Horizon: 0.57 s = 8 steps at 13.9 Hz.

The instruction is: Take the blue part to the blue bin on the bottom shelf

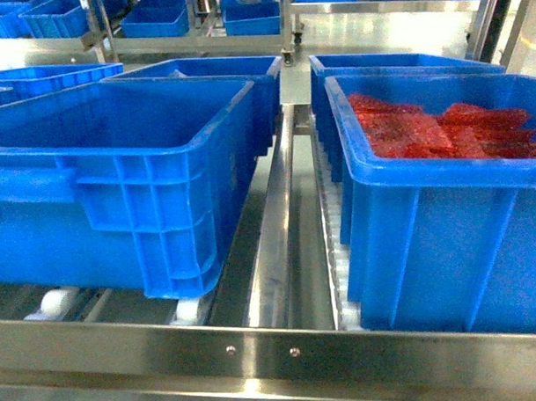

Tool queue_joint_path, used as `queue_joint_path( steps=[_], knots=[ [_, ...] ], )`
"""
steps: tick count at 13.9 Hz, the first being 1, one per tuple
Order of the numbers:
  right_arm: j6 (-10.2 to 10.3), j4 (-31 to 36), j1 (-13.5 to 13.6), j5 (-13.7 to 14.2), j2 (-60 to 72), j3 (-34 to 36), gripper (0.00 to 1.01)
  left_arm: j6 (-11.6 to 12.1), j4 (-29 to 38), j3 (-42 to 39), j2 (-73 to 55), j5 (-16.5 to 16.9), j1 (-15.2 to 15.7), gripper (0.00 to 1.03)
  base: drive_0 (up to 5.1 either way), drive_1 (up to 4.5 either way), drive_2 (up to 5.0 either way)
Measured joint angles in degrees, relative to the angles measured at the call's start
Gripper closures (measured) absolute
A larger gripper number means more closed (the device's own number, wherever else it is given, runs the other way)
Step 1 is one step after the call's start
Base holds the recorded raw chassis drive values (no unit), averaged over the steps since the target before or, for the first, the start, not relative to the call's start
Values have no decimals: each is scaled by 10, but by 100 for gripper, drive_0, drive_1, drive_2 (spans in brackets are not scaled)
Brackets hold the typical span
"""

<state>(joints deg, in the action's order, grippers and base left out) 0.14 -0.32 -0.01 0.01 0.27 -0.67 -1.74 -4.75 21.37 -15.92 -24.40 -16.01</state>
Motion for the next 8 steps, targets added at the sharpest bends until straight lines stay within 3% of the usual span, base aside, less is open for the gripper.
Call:
queue_joint_path(
  steps=[8],
  knots=[
    [0,2,0,0,0,0,3,0,-1,0,-5,1,0,60,-1,402,-405]
  ],
)
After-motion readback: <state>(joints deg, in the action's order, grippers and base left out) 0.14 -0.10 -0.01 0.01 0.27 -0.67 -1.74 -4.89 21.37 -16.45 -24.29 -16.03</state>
